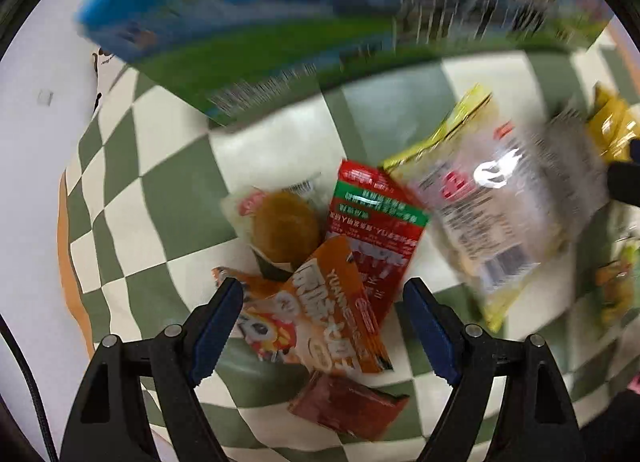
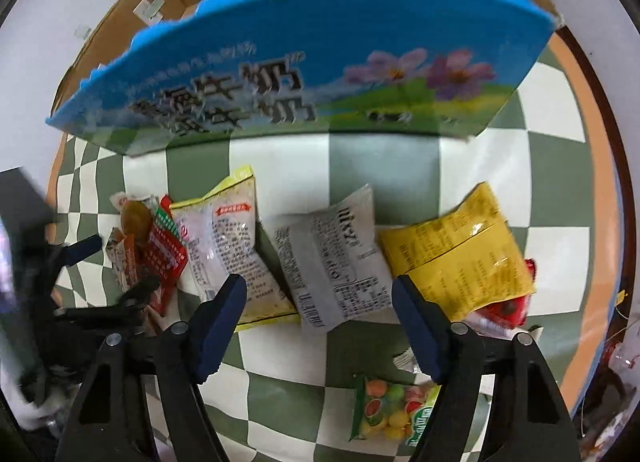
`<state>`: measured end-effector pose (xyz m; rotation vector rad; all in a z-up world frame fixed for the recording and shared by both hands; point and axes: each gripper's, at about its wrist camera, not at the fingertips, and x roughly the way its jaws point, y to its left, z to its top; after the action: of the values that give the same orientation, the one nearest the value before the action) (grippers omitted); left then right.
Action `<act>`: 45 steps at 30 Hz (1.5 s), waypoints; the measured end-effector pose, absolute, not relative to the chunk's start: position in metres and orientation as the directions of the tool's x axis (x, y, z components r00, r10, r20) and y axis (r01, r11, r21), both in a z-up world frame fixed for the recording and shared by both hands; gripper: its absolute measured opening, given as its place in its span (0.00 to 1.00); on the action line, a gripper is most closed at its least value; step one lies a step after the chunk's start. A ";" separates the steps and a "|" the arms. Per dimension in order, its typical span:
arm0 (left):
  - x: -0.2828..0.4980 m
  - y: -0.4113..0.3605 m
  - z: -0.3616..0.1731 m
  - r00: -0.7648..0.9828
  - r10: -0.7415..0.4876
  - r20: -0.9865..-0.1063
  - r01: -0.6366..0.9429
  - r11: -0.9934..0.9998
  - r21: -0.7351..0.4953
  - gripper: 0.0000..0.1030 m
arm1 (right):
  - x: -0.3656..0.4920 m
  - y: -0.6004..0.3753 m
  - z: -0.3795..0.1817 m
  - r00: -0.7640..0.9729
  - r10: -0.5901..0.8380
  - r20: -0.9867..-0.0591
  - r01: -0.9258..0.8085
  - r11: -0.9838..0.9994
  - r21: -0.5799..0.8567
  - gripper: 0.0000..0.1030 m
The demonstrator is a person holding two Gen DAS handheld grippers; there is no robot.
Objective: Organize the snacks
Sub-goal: 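Move both tools back down toward the remaining snacks on the mat, then grasp the orange sunflower-seed bag with the left tool while the right tool grasps the clear bread packet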
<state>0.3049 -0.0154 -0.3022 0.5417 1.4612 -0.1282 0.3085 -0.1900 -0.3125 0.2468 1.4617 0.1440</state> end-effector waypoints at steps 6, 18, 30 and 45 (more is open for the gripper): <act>0.308 0.011 -0.299 0.099 0.173 -0.980 0.275 0.941 0.194 0.79 | 0.309 -0.154 -0.330 0.072 0.333 -0.940 0.000 0.943 0.334 0.75; 0.295 0.106 -0.286 -0.018 0.003 -1.000 -0.047 0.999 0.003 0.79 | 0.308 -0.126 -0.375 -0.016 0.298 -0.954 0.036 0.954 0.298 0.53; 0.274 0.123 -0.276 0.031 -0.115 -0.993 -0.062 0.991 -0.116 0.79 | 0.299 -0.123 -0.378 -0.080 0.313 -0.946 -0.012 0.949 0.315 0.62; 0.260 0.091 -0.335 0.095 0.334 -0.938 0.468 0.816 0.338 0.79 | 0.305 -0.081 -0.377 -0.096 0.260 -0.961 -0.026 0.964 0.264 0.64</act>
<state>0.2597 0.0912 -0.3347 0.6718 1.5077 -0.1113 0.3048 -0.0810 -0.3772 0.1808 1.6523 0.2415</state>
